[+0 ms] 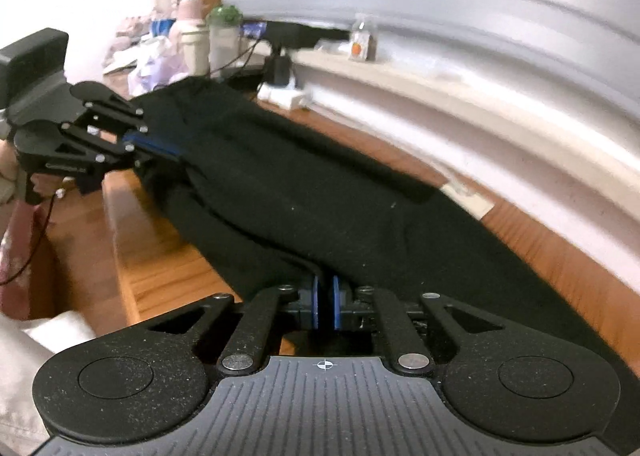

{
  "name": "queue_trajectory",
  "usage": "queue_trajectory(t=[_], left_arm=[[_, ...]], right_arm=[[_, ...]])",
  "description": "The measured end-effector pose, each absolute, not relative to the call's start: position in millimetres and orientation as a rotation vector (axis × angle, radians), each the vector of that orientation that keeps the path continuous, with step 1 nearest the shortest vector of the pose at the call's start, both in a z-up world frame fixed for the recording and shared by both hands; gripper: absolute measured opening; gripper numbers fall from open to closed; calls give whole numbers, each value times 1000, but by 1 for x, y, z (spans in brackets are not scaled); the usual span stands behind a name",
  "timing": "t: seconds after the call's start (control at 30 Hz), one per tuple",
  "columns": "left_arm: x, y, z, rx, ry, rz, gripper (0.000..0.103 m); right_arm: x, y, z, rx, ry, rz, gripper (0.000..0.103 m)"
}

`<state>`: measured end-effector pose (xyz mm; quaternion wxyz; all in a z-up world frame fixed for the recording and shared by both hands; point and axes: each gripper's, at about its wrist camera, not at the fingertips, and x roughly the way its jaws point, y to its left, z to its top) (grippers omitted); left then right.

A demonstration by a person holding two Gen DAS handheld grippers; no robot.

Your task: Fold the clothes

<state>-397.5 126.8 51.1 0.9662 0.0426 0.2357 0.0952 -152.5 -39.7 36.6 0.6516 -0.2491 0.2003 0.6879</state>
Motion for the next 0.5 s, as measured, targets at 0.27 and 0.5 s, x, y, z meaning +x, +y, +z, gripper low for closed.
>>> queue_trajectory(t=[0.27,0.5], left_arm=[[-405,134,60,31,458,176,10],[-415,148,63,14,446,235,28]], right_arm=[[-173,-72,36,-590,535,1708,5],[-196,-88,31,-726,559,1749,5]])
